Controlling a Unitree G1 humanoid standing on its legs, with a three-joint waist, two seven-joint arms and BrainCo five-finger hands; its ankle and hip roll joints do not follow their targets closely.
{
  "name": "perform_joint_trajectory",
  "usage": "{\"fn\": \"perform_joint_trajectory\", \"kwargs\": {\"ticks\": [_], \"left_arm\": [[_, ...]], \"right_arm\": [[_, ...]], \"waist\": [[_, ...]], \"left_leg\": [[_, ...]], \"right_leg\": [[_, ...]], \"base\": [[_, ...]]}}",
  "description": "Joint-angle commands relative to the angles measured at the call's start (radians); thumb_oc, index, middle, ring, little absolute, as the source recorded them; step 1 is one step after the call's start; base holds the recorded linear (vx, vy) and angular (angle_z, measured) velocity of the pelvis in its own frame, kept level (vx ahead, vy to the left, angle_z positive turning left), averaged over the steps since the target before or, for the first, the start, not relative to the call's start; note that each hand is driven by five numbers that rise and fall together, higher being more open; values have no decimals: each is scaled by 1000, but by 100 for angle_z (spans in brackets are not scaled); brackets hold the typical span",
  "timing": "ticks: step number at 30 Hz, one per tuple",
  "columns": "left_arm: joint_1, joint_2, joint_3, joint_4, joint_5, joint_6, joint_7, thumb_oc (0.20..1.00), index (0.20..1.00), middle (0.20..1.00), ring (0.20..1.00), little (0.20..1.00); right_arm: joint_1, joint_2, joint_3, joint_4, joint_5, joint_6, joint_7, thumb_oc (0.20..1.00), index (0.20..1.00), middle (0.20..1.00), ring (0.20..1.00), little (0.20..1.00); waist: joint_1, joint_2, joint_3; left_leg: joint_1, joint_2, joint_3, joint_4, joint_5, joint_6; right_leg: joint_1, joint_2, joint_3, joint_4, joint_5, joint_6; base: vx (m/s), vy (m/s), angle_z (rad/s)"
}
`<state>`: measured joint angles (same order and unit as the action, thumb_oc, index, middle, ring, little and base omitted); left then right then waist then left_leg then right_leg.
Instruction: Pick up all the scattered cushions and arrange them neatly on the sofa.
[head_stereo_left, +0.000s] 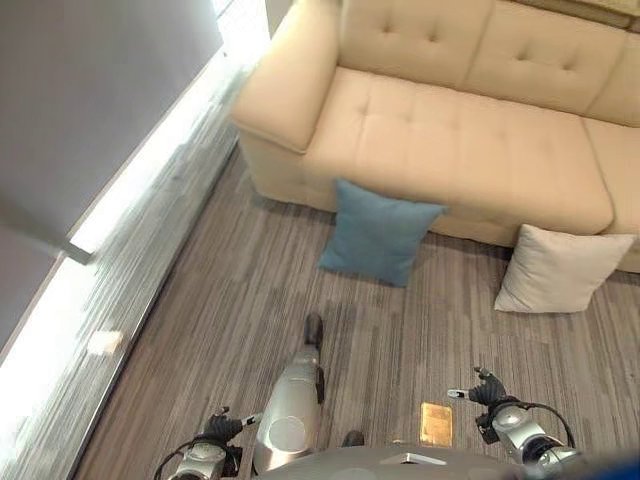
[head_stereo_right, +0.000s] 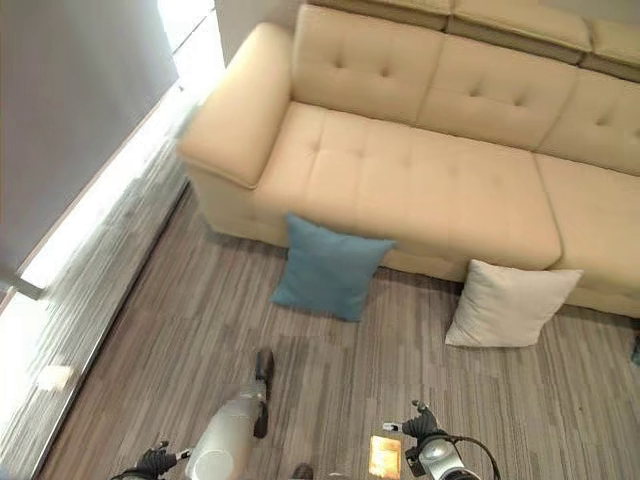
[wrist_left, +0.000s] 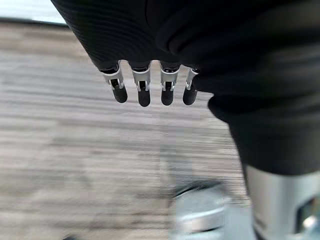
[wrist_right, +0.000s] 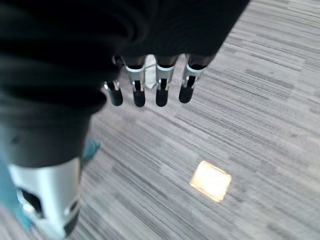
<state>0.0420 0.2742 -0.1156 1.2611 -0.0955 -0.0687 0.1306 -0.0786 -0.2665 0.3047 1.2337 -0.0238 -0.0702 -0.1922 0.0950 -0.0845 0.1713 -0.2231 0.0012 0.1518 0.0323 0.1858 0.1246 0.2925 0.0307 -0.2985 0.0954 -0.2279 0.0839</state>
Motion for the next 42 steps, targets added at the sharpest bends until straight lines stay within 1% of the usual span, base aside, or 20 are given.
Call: {"fn": "perform_joint_trajectory", "kwargs": {"ticks": [1,2,3,4,5,7,8,10,12,18,20,22,26,27,29,30,31,33,36,42], "left_arm": [[-62,29,-17,-20,24,-6,9,1000,1000,1000,1000,1000],[-58,30,-17,-26,22,-8,10,1000,1000,1000,1000,1000],[-59,30,-17,-25,22,-8,10,1000,1000,1000,1000,1000],[-60,27,-18,-29,17,-9,11,1000,1000,1000,1000,1000],[-60,27,-18,-29,17,-9,11,1000,1000,1000,1000,1000],[-69,24,-26,-33,20,-13,6,1000,1000,1000,1000,1000],[-63,20,-29,-31,29,-15,5,1000,1000,1000,1000,1000],[-61,16,-35,-28,41,-19,2,1000,1000,1000,1000,1000],[-57,12,-36,-20,49,-16,-2,1000,1000,1000,1000,1000],[-59,4,-49,-22,57,-15,-5,1000,1000,1000,1000,1000],[-63,5,-55,-18,58,-14,-4,1000,1000,1000,1000,1000],[-66,5,-57,-18,57,-15,-4,1000,1000,1000,1000,1000],[-94,4,-70,-39,34,-17,0,1000,1000,1000,1000,1000],[-101,3,-73,-45,27,-18,0,1000,1000,1000,1000,1000],[-101,0,-76,-53,21,-15,-4,1000,1000,1000,1000,1000],[-99,2,-81,-50,25,-15,-3,1000,1000,1000,1000,1000],[-100,5,-85,-48,23,-15,-3,1000,1000,1000,1000,1000],[-99,7,-85,-49,22,-15,-2,1000,1000,1000,1000,1000],[-86,8,-76,-42,28,-11,-4,1000,1000,1000,1000,1000],[-78,29,-60,-34,36,-8,0,1000,1000,1000,1000,1000]], "right_arm": [[-35,-28,-14,-64,-26,-2,3,1000,1000,1000,1000,1000],[-45,-29,-12,-78,-33,-1,7,1000,1000,1000,1000,1000],[-46,-29,-12,-78,-33,-1,7,1000,1000,1000,1000,1000],[-54,-34,-13,-79,-35,1,6,1000,1000,1000,1000,1000],[-54,-34,-13,-79,-35,1,6,1000,1000,1000,1000,1000],[-70,-49,-18,-88,-33,3,2,1000,1000,1000,1000,1000],[-64,-56,-19,-80,-42,8,1,1000,1000,1000,1000,1000],[-59,-60,-17,-89,-38,-2,-2,1000,1000,1000,1000,1000],[-52,-62,-18,-92,-35,-5,-2,1000,1000,1000,1000,1000],[-32,-64,-33,-100,-18,-15,-5,1000,1000,1000,1000,1000],[-20,-58,-35,-99,-11,-21,-1,1000,1000,1000,1000,1000],[-18,-58,-35,-101,-9,-22,0,1000,1000,1000,1000,1000],[-26,-70,-38,-110,14,-28,-5,1000,1000,1000,1000,1000],[-29,-72,-35,-105,17,-26,-4,1000,1000,1000,1000,1000],[-26,-76,-36,-95,15,-22,-6,1000,1000,1000,1000,1000],[-29,-77,-31,-91,14,-22,-7,1000,1000,1000,1000,1000],[-33,-75,-24,-89,13,-20,-10,1000,1000,1000,1000,1000],[-33,-73,-21,-89,12,-17,-11,1000,1000,1000,1000,1000],[-26,-64,-25,-94,5,-14,-6,1000,1000,1000,1000,1000],[-42,-46,-28,-116,5,-11,-2,1000,1000,1000,1000,1000]], "waist": [[16,1,-3],[19,21,6],[19,22,3],[14,34,5],[14,34,6],[6,42,16],[-6,39,12],[-8,27,-6],[-12,21,-22],[-26,24,-26],[-39,26,-16],[-43,23,-17],[-40,7,26],[-37,6,31],[-34,6,28],[-28,2,26],[-18,-1,25],[-12,0,28],[-8,6,14],[3,8,9]], "left_leg": [[130,8,-28,36,-199,-118],[166,-2,-29,43,-232,-88],[163,0,-29,43,-231,-89],[196,-5,-35,33,-244,-84],[196,-5,-35,33,-244,-84],[233,-3,-40,37,-274,-96],[255,-9,-42,35,-276,-102],[268,-5,-47,17,-271,-121],[272,6,-50,-7,-257,-138],[281,26,-55,-24,-244,-167],[278,40,-64,2,-247,-183],[263,38,-69,23,-248,-187],[131,33,-87,227,-226,-211],[105,33,-93,242,-225,-210],[95,45,-84,195,-239,-200],[84,57,-85,149,-220,-199],[28,75,-103,115,-169,-207],[9,76,-107,120,-158,-210],[57,76,-97,68,-161,-202],[100,46,-64,68,-207,-156]], "right_leg": [[-245,-140,13,152,152,57],[-313,-188,-1,300,211,81],[-315,-186,-1,297,213,80],[-338,-203,-18,278,209,67],[-338,-203,-18,278,209,67],[-346,-242,-74,113,210,53],[-354,-232,-53,92,241,62],[-295,-201,-73,-6,233,59],[-261,-181,-81,-58,233,53],[-222,-159,-99,-96,216,40],[-211,-141,-91,-88,192,19],[-214,-138,-87,-90,189,14],[-222,-134,-77,-96,181,-13],[-222,-134,-79,-97,176,-18],[-213,-131,-86,-107,170,-12],[-205,-126,-78,-109,164,-6],[-196,-119,-66,-107,147,-3],[-189,-119,-60,-103,140,-4],[-186,-124,-47,-81,133,5],[-247,-189,-22,65,142,47]], "base": [[257,324,5],[148,199,10],[222,163,16],[109,27,21],[201,4,27],[228,-110,12],[236,-152,-8],[179,-181,21],[93,-162,22],[27,-81,9],[28,-127,21],[-1,-50,11],[-64,-76,25],[14,-46,67],[112,14,42],[259,115,6],[228,110,3],[136,107,2],[164,189,-20],[118,211,-38]]}}
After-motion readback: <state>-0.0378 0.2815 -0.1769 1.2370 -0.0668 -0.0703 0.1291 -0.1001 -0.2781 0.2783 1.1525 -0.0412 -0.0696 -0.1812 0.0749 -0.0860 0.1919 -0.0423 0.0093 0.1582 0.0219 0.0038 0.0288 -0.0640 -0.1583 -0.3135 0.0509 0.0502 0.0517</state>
